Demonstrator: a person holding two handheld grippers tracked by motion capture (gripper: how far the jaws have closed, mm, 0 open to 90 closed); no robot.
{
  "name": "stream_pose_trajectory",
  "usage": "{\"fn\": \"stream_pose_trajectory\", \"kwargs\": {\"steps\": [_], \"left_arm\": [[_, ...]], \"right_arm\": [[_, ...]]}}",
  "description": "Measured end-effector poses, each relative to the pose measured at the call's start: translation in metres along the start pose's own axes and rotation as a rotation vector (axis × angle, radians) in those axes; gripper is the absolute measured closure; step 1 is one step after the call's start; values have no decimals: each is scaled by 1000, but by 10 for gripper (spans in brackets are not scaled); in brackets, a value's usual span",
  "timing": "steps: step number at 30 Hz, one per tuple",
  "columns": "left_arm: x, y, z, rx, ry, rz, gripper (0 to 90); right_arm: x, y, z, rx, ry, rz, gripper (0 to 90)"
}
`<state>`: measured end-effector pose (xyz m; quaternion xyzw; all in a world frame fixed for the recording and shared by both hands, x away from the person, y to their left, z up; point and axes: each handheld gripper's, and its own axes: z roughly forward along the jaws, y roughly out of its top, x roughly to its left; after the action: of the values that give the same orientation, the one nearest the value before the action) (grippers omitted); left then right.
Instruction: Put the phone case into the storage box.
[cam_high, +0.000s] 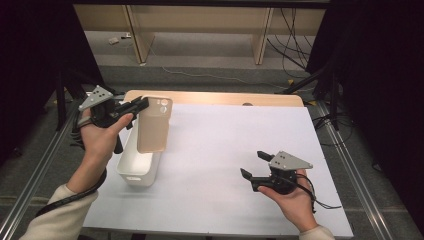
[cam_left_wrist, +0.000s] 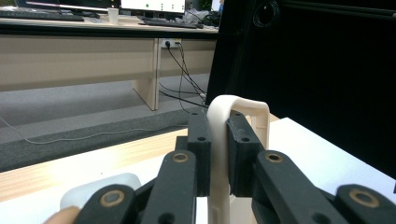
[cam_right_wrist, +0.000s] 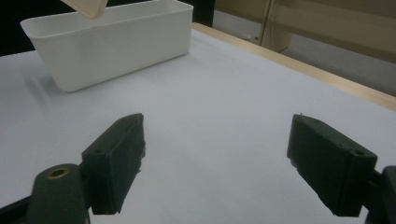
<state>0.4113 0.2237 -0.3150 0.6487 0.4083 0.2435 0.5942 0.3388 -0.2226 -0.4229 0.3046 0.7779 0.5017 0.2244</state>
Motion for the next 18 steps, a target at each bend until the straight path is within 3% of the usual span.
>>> {"fn": "stream_pose_trajectory", "kwargs": {"steps": [7,18], "left_arm": [[6,3,-1,-6,12,-2,814],[14,5,-6,-12,29,3,814]], "right_arm": [[1,-1,2,-28,2,9,206],[1,-1,3,-27,-9,12,207]]}}
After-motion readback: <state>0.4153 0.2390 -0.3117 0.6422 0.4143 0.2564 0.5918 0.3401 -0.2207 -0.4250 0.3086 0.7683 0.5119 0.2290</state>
